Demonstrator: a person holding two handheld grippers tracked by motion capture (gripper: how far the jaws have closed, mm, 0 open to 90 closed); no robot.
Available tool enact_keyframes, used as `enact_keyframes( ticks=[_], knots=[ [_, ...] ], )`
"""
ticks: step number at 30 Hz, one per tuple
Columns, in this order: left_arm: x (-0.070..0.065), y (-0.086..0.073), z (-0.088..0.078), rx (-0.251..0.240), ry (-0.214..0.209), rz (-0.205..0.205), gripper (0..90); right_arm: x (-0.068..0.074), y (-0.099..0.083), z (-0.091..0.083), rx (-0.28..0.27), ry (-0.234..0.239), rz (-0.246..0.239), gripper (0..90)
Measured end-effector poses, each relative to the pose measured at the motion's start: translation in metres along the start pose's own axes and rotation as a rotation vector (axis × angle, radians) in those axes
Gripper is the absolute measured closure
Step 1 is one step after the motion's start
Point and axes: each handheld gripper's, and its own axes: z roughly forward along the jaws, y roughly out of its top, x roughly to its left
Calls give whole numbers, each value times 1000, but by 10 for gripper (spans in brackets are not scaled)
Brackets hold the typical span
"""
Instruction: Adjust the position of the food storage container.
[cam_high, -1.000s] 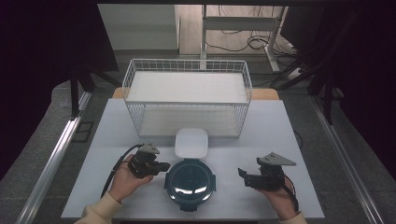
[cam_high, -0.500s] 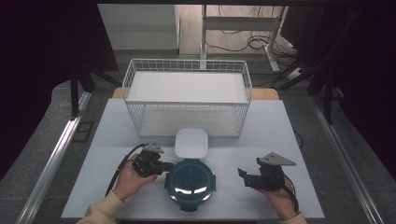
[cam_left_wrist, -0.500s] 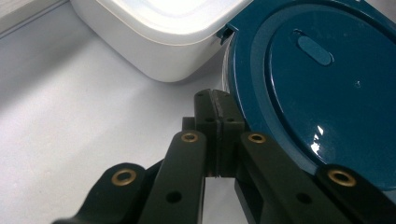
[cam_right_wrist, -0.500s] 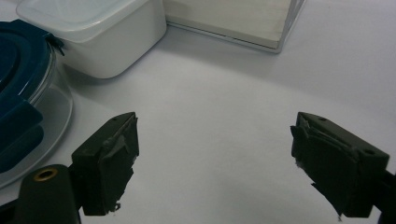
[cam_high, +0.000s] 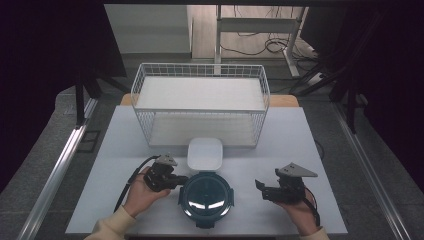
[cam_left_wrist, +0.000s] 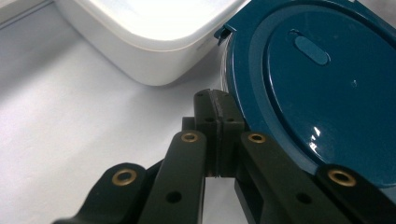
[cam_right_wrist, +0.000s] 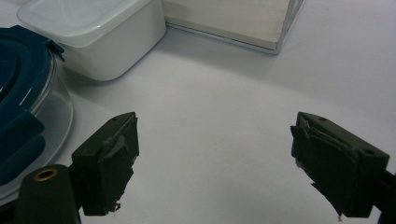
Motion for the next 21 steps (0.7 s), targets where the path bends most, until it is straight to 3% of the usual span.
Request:
enact_keyframes(
  ticks=[6,12,21],
  knots=[
    [-5,1,3,-1,-15,5,900,-2,0,-1,-1,-3,6,150],
    [-14,4,6,2,19,31,900,-1,0,-1,2,1,3,150],
    [-13,4,8,2,-27,13,900,-2,0,0,8,5,3,150]
  ],
)
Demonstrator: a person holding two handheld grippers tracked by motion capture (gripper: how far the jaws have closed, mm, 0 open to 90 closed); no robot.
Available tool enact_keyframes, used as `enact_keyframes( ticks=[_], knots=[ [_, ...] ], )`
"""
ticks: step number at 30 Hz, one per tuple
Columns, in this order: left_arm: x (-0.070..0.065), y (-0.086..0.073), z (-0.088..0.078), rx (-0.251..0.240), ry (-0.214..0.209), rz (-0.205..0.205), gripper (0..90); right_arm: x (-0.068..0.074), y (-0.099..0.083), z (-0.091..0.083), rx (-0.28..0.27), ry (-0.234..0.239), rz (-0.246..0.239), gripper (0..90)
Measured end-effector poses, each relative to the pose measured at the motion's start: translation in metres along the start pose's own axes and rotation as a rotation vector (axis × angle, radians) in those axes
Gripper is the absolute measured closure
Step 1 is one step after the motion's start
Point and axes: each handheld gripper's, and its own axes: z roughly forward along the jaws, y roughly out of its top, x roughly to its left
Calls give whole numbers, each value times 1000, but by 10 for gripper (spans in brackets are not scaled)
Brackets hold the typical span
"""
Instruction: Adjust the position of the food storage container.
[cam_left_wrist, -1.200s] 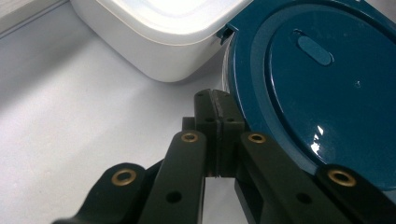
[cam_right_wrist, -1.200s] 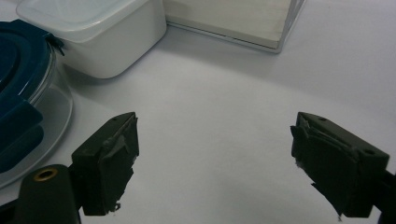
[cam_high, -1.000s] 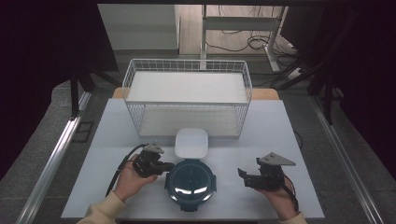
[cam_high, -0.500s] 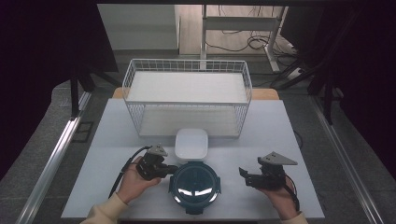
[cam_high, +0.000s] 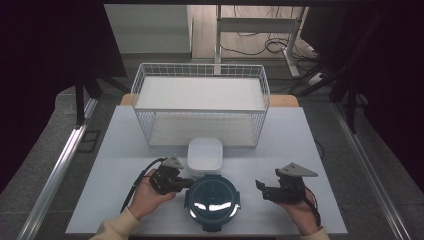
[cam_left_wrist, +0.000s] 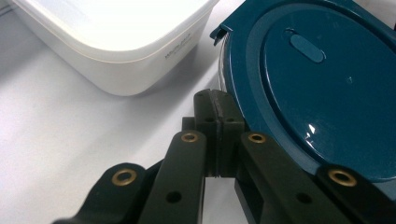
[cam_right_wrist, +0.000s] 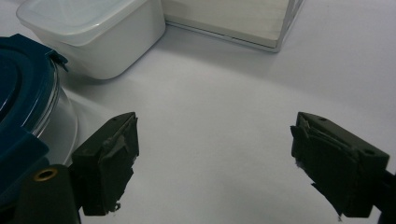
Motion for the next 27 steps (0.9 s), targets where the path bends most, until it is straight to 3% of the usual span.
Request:
enact_keyframes(
  ticks=[6,9,14,16,18,20,21,24,27],
  knots=[
    [-3,-1,-2,-25,16,15,900,1,0,-1,-2,1,-5,150],
    [-3,-1,-15,-56,88,38,900,3,1,-2,-7,2,-4,149],
    [3,-19,-43,-143,133,-30,876,7,3,-7,-31,13,-12,150],
    [4,-30,-49,-166,139,-79,773,10,4,-9,-29,17,1,164],
    [3,-36,-51,-178,142,-121,604,13,5,-10,-33,25,1,171],
    [2,-40,-52,-174,133,-170,379,17,7,-11,-33,47,-1,172],
    [0,-42,-51,-173,132,-188,379,17,7,-11,-33,47,-1,172],
    [-7,-45,-48,-148,137,-193,258,20,7,-10,-23,68,-11,171],
    [-9,-47,-46,-140,120,-199,226,22,6,-9,-7,82,-23,169]
  ],
)
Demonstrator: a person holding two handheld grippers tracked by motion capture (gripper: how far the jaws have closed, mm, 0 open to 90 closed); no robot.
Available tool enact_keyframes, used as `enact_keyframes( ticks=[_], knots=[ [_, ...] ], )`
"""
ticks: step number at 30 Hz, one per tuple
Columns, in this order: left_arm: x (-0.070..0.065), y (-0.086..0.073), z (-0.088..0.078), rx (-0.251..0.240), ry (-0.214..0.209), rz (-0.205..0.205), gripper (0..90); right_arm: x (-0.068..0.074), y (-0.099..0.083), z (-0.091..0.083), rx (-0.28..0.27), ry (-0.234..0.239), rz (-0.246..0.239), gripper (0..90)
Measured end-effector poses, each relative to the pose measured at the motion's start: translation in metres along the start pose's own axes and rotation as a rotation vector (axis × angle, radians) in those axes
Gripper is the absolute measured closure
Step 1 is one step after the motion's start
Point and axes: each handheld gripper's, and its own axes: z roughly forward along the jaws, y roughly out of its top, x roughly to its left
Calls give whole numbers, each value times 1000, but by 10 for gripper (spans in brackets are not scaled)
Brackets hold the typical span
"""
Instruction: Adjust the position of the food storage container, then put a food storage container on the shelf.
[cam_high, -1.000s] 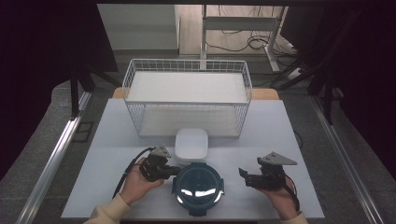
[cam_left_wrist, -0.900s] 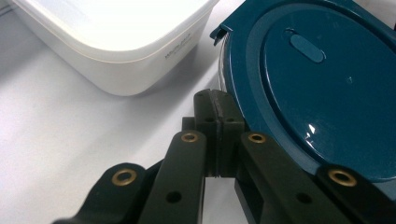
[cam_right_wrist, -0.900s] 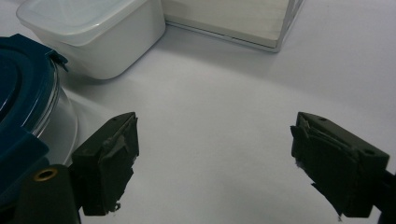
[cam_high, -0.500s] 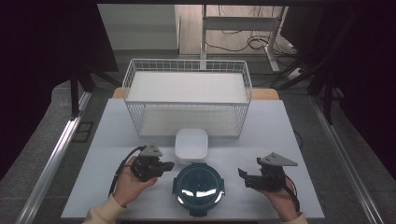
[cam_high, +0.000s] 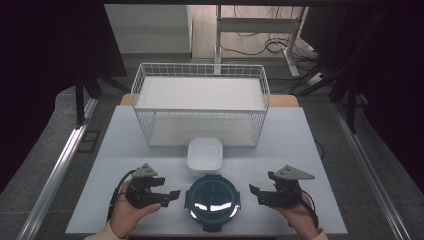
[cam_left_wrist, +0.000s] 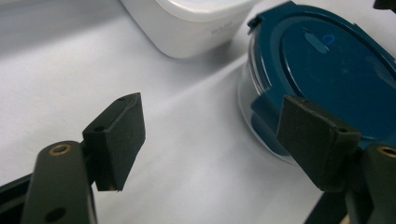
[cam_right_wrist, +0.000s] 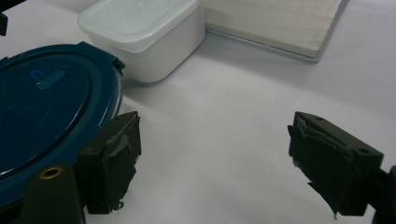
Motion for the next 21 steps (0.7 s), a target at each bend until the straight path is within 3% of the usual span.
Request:
enact_keyframes(
  ticks=[5,9,14,18,21],
  knots=[
    [6,-1,-2,-20,8,-33,215,1,0,-1,5,17,-7,169],
    [9,-1,-2,-12,5,-39,199,1,0,-1,2,23,0,169],
    [7,0,-7,-37,4,-43,164,0,1,-2,-3,39,13,169],
    [10,0,-4,-26,-27,-67,134,0,2,-4,-2,54,41,167],
    [9,0,-3,-20,-28,-82,119,0,2,-4,6,75,77,162]
  ],
)
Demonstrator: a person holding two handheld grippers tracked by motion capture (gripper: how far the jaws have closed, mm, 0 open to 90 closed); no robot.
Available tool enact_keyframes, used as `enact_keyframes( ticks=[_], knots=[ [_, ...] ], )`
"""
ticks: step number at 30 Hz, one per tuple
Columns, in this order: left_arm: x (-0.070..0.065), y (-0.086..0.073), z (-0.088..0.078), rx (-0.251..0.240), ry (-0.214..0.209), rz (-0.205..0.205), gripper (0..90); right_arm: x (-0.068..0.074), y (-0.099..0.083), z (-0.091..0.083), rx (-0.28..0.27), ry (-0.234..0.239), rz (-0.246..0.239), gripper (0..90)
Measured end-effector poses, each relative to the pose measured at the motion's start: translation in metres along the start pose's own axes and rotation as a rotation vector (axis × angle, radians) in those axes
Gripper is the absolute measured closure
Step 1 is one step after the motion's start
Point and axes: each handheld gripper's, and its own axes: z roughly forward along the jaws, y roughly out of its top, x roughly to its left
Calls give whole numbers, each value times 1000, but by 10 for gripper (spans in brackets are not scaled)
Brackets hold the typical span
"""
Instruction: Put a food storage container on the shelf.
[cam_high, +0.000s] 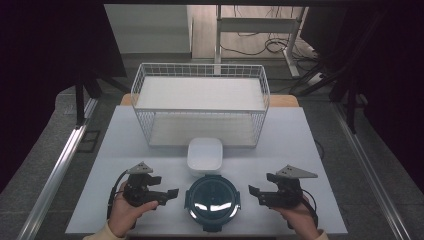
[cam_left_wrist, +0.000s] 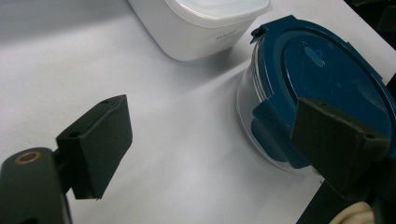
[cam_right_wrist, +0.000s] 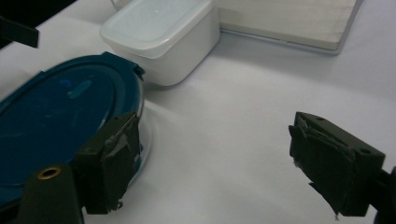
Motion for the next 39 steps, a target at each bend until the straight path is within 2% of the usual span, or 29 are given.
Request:
enact_keyframes(
  ticks=[2,3,5,9,16,20,22,27,31,39],
  knots=[
    [-1,0,-1,-7,2,-6,97,1,1,-2,-5,37,37,156],
    [-1,1,-3,-12,-3,-15,97,1,1,-2,-5,37,37,156],
    [-2,0,-5,-24,-14,-37,77,3,3,-4,-6,67,80,151],
    [-1,-1,-6,-21,-36,-62,70,9,5,-6,7,113,131,138],
    [-6,-5,2,4,-99,-115,70,28,8,2,54,154,173,117],
    [-12,-4,8,13,-130,-125,71,37,7,15,111,180,192,102],
    [-14,-3,12,23,-149,-128,76,38,5,20,130,180,201,100],
    [-18,-2,25,55,-208,-153,97,43,0,34,175,224,239,94],
    [-19,-5,36,91,-250,-186,97,45,-3,38,189,231,244,92],
    [-18,-10,50,114,-320,-264,103,45,-11,47,227,273,314,87]
  ],
)
